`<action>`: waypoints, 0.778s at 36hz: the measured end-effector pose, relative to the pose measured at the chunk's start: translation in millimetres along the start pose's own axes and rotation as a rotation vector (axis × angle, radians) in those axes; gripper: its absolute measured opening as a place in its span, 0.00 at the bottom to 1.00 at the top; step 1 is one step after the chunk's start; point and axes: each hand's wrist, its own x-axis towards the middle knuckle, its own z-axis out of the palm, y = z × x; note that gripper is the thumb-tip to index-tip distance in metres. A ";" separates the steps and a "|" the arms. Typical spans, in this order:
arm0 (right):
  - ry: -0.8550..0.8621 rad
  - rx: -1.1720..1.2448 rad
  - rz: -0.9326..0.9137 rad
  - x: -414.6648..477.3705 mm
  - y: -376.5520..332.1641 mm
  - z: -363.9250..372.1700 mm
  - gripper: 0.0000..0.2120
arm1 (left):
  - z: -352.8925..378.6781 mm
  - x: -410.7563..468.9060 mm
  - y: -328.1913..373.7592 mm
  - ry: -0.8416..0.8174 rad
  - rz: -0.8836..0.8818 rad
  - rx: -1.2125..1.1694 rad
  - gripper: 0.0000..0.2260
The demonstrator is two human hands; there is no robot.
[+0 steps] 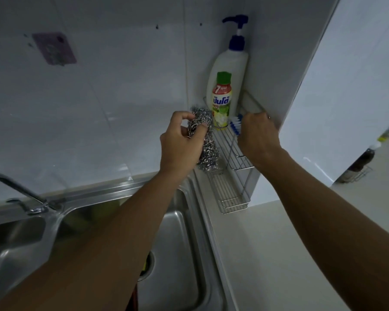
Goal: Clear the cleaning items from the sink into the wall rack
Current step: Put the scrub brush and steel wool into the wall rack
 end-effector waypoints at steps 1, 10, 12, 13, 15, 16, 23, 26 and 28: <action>-0.012 0.016 -0.012 -0.6 1.6 0.7 0.13 | 3.5 1.7 4.3 0.010 0.001 -0.014 0.10; -0.027 0.231 -0.090 -6.0 39.6 -5.0 0.12 | 44.0 6.8 28.9 -0.024 -0.038 -0.138 0.15; -0.009 0.296 -0.091 -11.6 44.5 -11.5 0.14 | 51.8 6.4 27.8 -0.042 -0.020 -0.102 0.16; -0.014 0.329 -0.091 -14.0 46.1 -13.8 0.15 | 55.1 5.6 26.8 -0.061 -0.010 -0.071 0.17; -0.023 0.414 -0.080 -18.7 47.6 -17.4 0.16 | 62.6 4.1 21.2 -0.125 0.020 0.027 0.19; -0.030 0.459 -0.069 -20.4 47.8 -18.7 0.17 | 66.1 3.8 17.3 -0.158 0.048 0.128 0.21; 0.016 0.419 -0.166 -18.3 51.9 -5.1 0.21 | 69.5 -1.8 1.4 -0.323 0.309 0.695 0.28; 0.041 0.415 -0.292 -18.4 48.1 5.4 0.17 | 69.4 3.0 -6.2 -0.457 0.352 0.872 0.29; 0.045 0.391 -0.366 -15.7 46.1 13.8 0.13 | 70.2 4.4 -7.6 -0.499 0.345 0.967 0.28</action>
